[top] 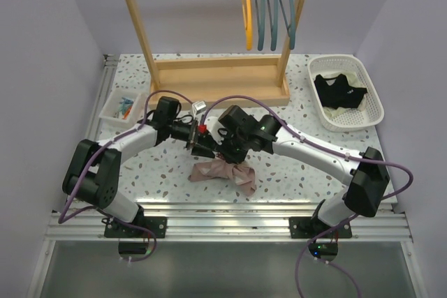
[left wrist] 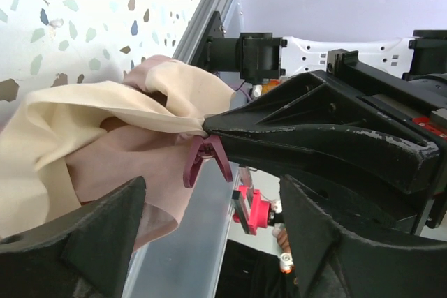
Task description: Remove the underwear clipped to the hanger
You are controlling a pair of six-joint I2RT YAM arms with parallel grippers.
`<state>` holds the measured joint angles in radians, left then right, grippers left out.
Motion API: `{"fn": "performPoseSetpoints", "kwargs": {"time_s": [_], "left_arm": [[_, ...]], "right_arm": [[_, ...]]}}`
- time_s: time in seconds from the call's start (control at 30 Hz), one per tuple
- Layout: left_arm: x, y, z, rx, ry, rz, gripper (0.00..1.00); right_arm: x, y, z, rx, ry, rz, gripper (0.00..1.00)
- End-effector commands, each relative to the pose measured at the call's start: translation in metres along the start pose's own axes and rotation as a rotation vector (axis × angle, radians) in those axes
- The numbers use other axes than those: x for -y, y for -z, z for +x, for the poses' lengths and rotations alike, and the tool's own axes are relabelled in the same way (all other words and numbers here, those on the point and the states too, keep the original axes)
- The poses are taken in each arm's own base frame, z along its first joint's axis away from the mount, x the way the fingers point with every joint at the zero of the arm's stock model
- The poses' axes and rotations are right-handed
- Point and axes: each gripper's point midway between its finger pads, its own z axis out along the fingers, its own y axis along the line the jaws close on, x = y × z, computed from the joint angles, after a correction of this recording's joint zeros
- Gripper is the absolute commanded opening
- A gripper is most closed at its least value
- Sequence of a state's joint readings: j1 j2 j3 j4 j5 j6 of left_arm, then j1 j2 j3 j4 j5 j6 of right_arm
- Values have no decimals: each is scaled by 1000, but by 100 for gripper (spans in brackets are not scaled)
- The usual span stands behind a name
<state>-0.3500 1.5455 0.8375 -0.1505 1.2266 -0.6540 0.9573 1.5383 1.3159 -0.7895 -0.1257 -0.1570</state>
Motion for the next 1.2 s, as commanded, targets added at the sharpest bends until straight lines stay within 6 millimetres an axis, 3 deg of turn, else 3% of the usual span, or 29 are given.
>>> {"fn": "performPoseSetpoints", "kwargs": {"time_s": [0.0,0.03,0.23,0.57,1.03,1.07,1.17], "left_arm": [[12,-2,-4,14,-24,32,79],[13,-2,-7,29,-50,40,74],[14,-5,-15,73,-34,31,64],[15,-21,-9,28,-46,-2,44],[10,-21,-2,13,-30,-27,10],[10,-21,-2,14,-29,-28,10],[10,-21,-3,20,-31,-33,7]], "right_arm": [[7,11,-22,95,0,44,0],[6,11,-23,100,-1,37,0],[4,10,-24,101,-15,34,0],[7,11,-26,99,-31,48,0],[15,14,-19,75,-41,100,0],[16,14,-19,73,-46,107,2],[19,17,-17,72,-71,130,32]]}}
